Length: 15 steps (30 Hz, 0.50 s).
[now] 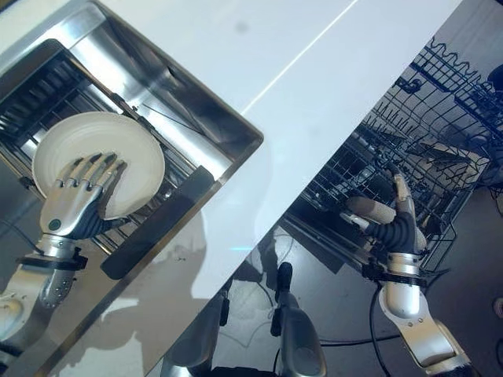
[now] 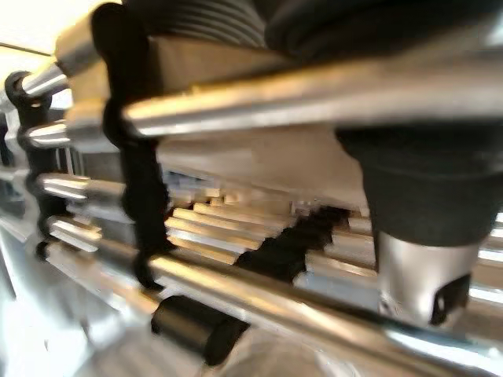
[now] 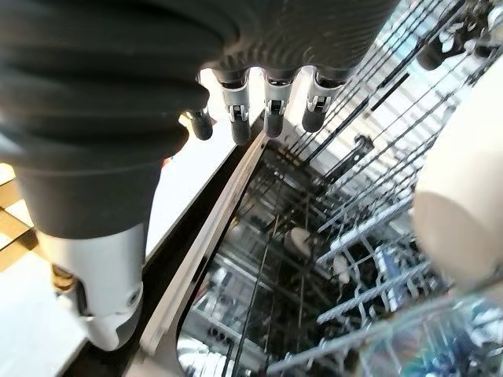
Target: Pick up plates and place into dishwasher.
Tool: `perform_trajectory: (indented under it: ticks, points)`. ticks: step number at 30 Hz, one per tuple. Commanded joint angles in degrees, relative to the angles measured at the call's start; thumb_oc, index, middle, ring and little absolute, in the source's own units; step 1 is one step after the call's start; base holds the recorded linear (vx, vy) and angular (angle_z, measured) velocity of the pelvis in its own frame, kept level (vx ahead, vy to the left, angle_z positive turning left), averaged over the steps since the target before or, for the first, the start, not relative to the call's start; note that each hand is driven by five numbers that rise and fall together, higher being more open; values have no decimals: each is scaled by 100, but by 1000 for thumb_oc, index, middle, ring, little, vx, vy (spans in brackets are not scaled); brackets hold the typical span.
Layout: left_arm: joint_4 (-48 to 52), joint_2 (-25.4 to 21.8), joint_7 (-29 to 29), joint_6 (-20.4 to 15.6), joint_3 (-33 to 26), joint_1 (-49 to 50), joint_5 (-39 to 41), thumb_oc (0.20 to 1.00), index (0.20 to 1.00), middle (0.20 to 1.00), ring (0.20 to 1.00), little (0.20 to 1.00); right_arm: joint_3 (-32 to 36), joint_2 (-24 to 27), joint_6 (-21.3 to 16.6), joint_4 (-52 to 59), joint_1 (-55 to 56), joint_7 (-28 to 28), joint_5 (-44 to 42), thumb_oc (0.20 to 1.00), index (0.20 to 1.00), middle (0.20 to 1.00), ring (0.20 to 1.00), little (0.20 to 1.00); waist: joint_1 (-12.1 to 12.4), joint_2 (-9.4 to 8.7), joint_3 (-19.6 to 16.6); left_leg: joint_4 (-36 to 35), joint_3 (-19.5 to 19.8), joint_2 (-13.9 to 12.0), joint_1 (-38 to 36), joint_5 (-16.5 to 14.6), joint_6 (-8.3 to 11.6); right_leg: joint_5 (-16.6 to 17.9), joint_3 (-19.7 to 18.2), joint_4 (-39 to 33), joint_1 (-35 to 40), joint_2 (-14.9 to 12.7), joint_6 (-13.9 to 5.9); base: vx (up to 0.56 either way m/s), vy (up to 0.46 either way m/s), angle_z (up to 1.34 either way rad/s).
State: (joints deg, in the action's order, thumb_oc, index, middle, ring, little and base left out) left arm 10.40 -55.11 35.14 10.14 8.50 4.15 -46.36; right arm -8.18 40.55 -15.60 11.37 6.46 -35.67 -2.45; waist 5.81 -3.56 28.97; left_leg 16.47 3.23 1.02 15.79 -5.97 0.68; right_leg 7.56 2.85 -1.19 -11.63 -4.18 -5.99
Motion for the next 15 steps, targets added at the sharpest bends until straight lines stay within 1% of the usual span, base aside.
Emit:
perform_trajectory:
  ticks: [1,3,5,6,8,10,11,12,13,14,15]
  points:
    - [-1955,481,345,810,292,-235,270,1000,1000,1000,1000,1000,-2,-115,-373,24,-577,-90,207,1000,1000,1000,1000,1000,-67,-240,82,-312,-105,8,208,101,-102,-611,-105,545,246,-181,-534,-81,3,-1]
    - [-2218,712,633,1129,478,-401,328,1000,1000,1000,1000,1000,-18,-185,-317,36,-699,-37,270,1000,1000,1000,1000,1000,-94,-269,82,-272,-79,9,313,89,-108,-590,-129,594,116,-167,-511,-66,6,-4]
    - [-2474,912,971,1300,594,-545,397,1000,1000,1000,1000,1000,-27,-208,-317,26,-811,20,250,1000,1000,1000,1000,1000,-119,-300,82,-245,-66,1,391,81,-112,-578,-149,654,0,-155,-494,-57,7,-9]
    - [-2704,1046,1202,1470,660,-731,541,1000,1000,1000,1000,1000,-55,-229,-320,-43,-921,57,285,1000,1000,1000,1000,1000,-148,-338,82,-214,-56,-1,459,70,-114,-567,-158,698,-88,-152,-478,-53,12,-11]
    - [-3035,1219,1773,1595,702,-968,843,1000,1000,1000,1000,1000,-74,-251,-346,-140,-1067,112,278,1000,1000,1000,1000,1000,-186,-375,82,-151,-39,10,571,68,-118,-538,-171,768,-230,-151,-456,-47,26,-21]
    - [-3293,1300,2228,1639,650,-1185,1138,1000,1000,1000,1000,1000,-85,-293,-338,-201,-1184,158,309,1000,1000,1000,1000,1000,-224,-406,82,-77,-12,28,669,56,-113,-530,-166,842,-355,-157,-445,-38,25,-30]
    - [-3339,1310,2355,1663,648,-1241,1223,868,868,868,868,868,-87,-305,-330,-209,-1211,167,320,1000,1000,1000,1000,1000,-235,-410,82,-59,-4,35,695,53,-112,-531,-167,862,-387,-158,-443,-35,34,-2]
    - [-3446,1342,2532,1681,581,-1361,1323,642,642,642,642,642,-91,-323,-297,-219,-1250,179,361,1000,1000,1000,1000,1000,-257,-411,82,3,10,57,753,47,-112,-529,-166,922,-463,-170,-434,-24,36,7]
    - [-3501,1350,2673,1674,550,-1417,1414,595,595,595,595,595,-89,-324,-299,-228,-1269,189,360,1000,1000,1000,1000,1000,-271,-409,82,37,17,66,787,46,-112,-526,-164,953,-506,-178,-429,-21,49,0]
    - [-3580,1374,2869,1666,473,-1491,1559,347,347,347,347,347,-67,-333,-303,-232,-1270,221,373,1000,1000,1000,1000,1000,-290,-401,82,70,33,81,811,47,-108,-524,-166,1001,-556,-188,-423,-13,45,-3]
    - [-3649,1396,3021,1626,404,-1553,1634,200,200,200,200,200,-53,-347,-283,-217,-1272,244,399,1000,1000,1000,1000,1000,-306,-390,82,104,44,96,828,43,-105,-533,-163,1051,-598,-201,-423,-12,46,4]
